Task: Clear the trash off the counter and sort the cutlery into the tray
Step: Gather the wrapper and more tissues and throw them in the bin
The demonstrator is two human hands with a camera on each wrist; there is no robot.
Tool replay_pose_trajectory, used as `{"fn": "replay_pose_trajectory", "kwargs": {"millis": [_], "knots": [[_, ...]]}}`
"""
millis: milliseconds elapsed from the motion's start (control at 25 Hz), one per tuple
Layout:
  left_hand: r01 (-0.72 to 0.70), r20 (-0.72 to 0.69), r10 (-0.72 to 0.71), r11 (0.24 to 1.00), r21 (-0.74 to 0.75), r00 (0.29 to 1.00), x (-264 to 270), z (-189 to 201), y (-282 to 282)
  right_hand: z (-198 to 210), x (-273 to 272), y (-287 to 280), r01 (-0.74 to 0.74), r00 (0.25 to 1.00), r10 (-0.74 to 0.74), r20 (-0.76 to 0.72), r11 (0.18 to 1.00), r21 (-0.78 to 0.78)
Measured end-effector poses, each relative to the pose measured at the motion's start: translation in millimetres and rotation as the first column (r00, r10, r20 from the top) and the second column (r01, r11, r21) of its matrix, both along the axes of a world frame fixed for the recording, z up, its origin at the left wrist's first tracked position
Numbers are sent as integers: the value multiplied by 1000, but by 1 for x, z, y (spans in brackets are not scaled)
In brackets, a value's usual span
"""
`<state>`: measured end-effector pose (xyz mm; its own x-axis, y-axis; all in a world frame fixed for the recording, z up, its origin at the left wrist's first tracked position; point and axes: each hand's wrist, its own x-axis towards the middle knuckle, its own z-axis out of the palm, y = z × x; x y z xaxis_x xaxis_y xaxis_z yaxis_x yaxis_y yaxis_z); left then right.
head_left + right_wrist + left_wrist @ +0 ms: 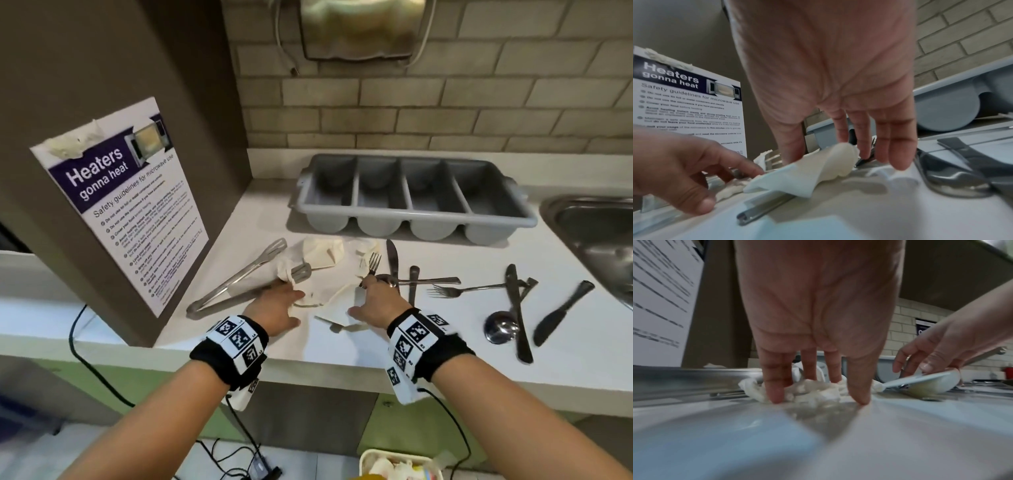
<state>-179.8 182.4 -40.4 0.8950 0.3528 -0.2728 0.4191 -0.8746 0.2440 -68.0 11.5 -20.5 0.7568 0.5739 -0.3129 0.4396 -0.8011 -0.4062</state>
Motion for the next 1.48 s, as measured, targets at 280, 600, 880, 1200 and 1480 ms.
{"fn": "replay_pose_trajectory", "kwargs": {"millis": [280,600,880,1200,1480], "knots": [[-56,58,58,998,-36,997,14,-4,7,0,0,9,53,998,-52,-42,998,34],[-20,437,162,950,-312,885,24,53,2,14,10,-6,240,969,-221,-106,944,225],[105,465,56,944,-314,884,124,60,-22,23,26,-45,472,862,-505,-39,775,420],[255,-110,-254,967,-6,961,199,2,-24,17,25,-77,538,822,-566,-57,740,404],[117,193,-85,980,-159,978,200,-15,-27,20,27,-81,520,838,-542,-71,751,407]]}}
